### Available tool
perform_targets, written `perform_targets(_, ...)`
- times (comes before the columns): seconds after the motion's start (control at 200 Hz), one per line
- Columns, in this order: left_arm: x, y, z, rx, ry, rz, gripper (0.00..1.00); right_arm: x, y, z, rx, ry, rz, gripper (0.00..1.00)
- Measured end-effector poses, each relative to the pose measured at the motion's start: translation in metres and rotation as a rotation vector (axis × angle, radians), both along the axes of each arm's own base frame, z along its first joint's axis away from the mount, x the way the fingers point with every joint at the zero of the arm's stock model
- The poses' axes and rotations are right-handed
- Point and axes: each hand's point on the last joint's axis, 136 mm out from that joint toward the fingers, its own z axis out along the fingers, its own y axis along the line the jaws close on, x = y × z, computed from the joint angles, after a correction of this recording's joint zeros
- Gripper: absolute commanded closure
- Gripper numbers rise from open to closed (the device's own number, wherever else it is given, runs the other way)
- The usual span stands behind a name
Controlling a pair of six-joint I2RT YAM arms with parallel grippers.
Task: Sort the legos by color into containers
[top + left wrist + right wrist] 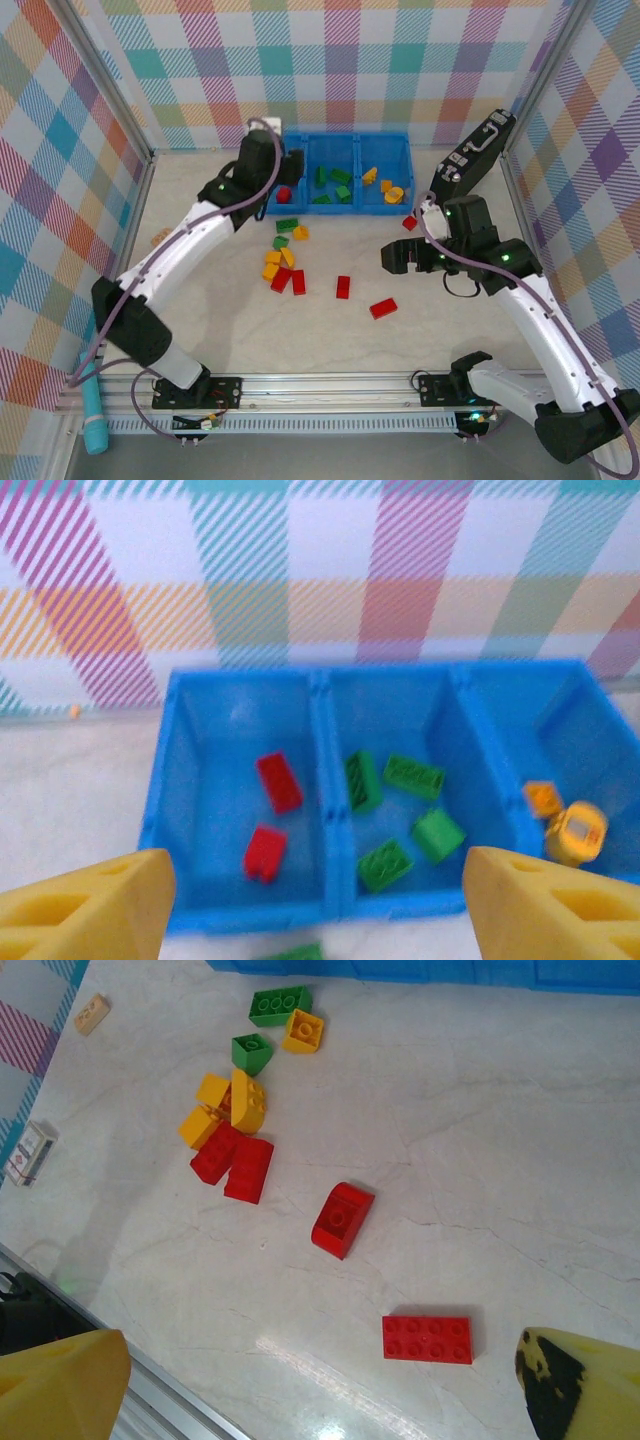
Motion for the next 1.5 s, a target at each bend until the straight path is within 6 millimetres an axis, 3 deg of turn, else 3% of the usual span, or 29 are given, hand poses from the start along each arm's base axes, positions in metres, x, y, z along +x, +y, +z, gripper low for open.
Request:
perform_targets(0.21,-0.018,0.013,-0.119,0.071,0.241,0.058,0.20,0.009,0.004,-0.006,-0.006,0.008,0.007,0.01)
perform_targets(0.295,-0.019,0.012,-0.148,0.076,0.299,0.073,0.18,0.012,0.006,-0.006,-0.005,0.007,0.008,0.01)
perform_targets(0.41,-0.013,0.006,-0.172,0.079,0.347,0.080,0.17,0.016,0.007,-0.003,0.005,-0.014,0.008,0.01)
perform_targets(0.65,0.007,-0.012,-0.210,0.046,0.406,0.074,0.14,0.022,0.011,0.000,0.020,-0.045,0.010,0.01)
perform_targets(1.09,0.030,-0.006,-0.253,0.048,0.470,0.126,0.12,0.029,0.014,-0.008,0.008,-0.037,0.021,0.01)
perform_targets(1.495,0.045,0.001,-0.263,0.047,0.479,0.153,0.12,0.031,0.016,-0.016,0.004,-0.012,0.026,0.01)
